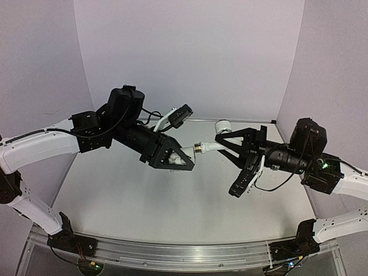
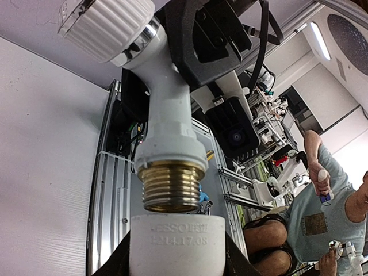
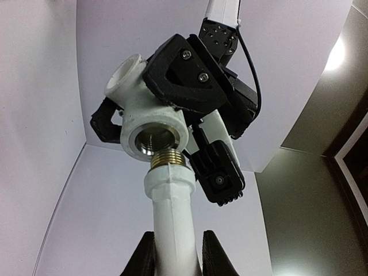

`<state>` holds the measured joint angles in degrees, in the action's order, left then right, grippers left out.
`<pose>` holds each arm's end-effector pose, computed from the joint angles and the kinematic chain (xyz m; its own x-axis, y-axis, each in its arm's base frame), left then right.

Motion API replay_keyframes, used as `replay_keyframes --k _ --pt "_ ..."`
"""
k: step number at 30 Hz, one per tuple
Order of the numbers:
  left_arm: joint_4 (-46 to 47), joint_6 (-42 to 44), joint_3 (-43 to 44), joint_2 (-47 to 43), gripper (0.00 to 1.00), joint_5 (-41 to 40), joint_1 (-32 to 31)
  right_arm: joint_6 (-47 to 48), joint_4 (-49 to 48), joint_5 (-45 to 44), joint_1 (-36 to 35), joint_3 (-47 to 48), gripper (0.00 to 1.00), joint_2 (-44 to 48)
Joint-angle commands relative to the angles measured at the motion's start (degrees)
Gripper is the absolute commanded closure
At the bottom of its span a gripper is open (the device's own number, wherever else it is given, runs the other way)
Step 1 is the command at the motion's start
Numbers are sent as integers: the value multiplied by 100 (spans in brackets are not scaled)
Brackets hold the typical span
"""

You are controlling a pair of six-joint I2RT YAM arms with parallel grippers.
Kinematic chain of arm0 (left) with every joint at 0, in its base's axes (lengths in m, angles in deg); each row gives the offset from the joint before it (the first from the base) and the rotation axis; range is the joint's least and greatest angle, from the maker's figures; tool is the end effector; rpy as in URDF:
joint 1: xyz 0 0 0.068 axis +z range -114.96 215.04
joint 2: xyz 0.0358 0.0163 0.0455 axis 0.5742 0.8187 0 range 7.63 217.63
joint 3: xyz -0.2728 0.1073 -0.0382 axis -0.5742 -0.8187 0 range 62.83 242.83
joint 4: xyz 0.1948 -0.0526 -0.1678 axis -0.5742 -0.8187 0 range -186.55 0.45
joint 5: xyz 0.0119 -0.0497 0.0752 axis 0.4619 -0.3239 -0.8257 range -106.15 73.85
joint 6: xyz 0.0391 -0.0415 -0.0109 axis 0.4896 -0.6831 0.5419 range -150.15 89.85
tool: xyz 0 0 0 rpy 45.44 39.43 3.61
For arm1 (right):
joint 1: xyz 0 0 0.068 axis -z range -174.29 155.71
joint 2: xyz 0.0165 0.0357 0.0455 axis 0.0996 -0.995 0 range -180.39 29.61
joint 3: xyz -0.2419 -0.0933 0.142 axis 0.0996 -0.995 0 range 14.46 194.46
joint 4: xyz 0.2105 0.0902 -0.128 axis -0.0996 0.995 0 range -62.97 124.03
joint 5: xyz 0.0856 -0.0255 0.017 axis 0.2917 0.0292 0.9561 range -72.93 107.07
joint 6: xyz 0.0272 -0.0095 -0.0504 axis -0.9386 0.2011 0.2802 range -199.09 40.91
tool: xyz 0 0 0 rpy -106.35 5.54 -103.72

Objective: Install the water faucets

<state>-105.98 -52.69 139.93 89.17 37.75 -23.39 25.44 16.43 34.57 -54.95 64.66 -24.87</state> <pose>0.1388 -0.2899 0.4035 -0.5162 0.4088 -0.7526 0.7572 -0.1927 -0.6241 0.0947 0.1941 0.4014 0.9331 -0.2242 0.2812 0.2974 0.0410 -0.9539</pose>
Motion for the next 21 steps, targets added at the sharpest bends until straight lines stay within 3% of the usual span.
replay_keyframes --k 1,14,21 --pt "255 75 137 -87 100 18 -13 -93 -118 192 24 99 100 90" --pt "496 -104 95 -94 100 139 25 213 59 298 18 119 100 -6" --pt "594 -227 91 -19 100 337 25 398 -376 -43 -27 14 100 -147"
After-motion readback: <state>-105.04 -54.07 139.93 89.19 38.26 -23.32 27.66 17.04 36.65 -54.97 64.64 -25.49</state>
